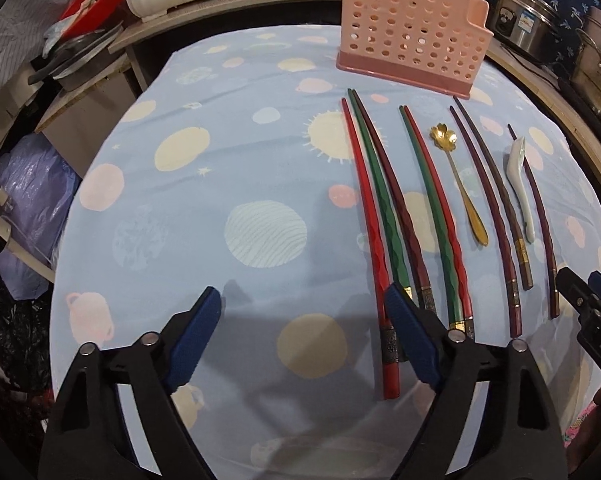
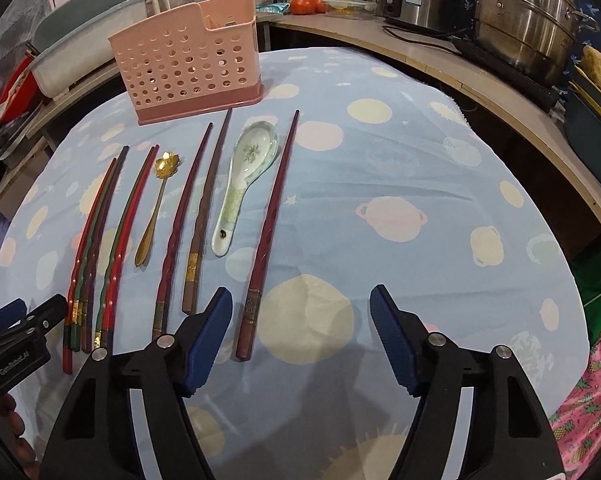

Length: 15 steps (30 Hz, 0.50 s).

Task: Organize utensils
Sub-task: 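Close the left tool on a red chopstick while the right tool grasps a dark red chopstick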

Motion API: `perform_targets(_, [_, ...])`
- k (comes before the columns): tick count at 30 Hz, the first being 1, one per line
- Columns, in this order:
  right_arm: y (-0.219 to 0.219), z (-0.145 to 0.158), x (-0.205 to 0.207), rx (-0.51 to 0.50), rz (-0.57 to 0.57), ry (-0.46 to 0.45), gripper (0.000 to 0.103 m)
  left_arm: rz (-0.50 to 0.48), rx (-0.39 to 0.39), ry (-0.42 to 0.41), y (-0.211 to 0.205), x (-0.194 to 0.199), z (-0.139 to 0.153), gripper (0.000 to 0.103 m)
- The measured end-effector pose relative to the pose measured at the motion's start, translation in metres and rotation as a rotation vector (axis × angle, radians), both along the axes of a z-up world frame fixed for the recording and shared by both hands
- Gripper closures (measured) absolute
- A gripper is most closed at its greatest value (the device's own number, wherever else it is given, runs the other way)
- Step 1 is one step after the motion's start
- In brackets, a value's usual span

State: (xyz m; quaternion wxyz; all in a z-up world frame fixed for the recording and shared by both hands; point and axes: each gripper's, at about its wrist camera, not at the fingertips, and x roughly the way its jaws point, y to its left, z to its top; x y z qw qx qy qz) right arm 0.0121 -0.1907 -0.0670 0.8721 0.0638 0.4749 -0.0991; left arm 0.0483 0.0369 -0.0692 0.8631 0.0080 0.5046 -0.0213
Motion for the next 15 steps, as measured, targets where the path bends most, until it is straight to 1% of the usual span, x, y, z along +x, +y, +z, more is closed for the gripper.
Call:
perform_targets(2, [0.001,-0.004,0.002,0.004,0.005,0.013,0.046,-0.012,0.002,0.0,-0.003,0.0,-0.001,0.024])
perform_targets(3, [0.0,-0.005,0.002,0.01,0.007,0.019,0.049,-0.017,0.002,0.003,-0.004,-0.001,-0.001,0.027])
perform_targets(5, [-0.001,-0.01,0.002,0.03,0.009,0.032,0.052,-0.02,-0.014,0.007,-0.004,-0.002,-0.001,0.029])
perform_targets(7, [-0.001,-0.01,0.001,0.027,0.01,0.025,0.055,-0.017,-0.031,0.012,-0.002,-0.002,0.0,0.032])
perform_targets(10, [-0.001,-0.01,0.0,0.019,0.014,0.019,0.06,-0.008,-0.053,0.019,0.004,-0.002,0.0,0.032])
perform_targets(12, [-0.001,-0.01,-0.002,0.012,0.024,0.012,0.066,-0.006,-0.06,0.017,0.006,-0.004,-0.001,0.033])
perform_targets(14, [0.0,-0.01,-0.003,0.01,0.03,0.01,0.07,-0.01,-0.059,0.015,0.007,-0.007,-0.001,0.035])
perform_targets(15, [0.0,-0.01,-0.004,0.009,0.032,0.009,0.073,-0.014,-0.055,0.018,0.006,-0.008,-0.001,0.038])
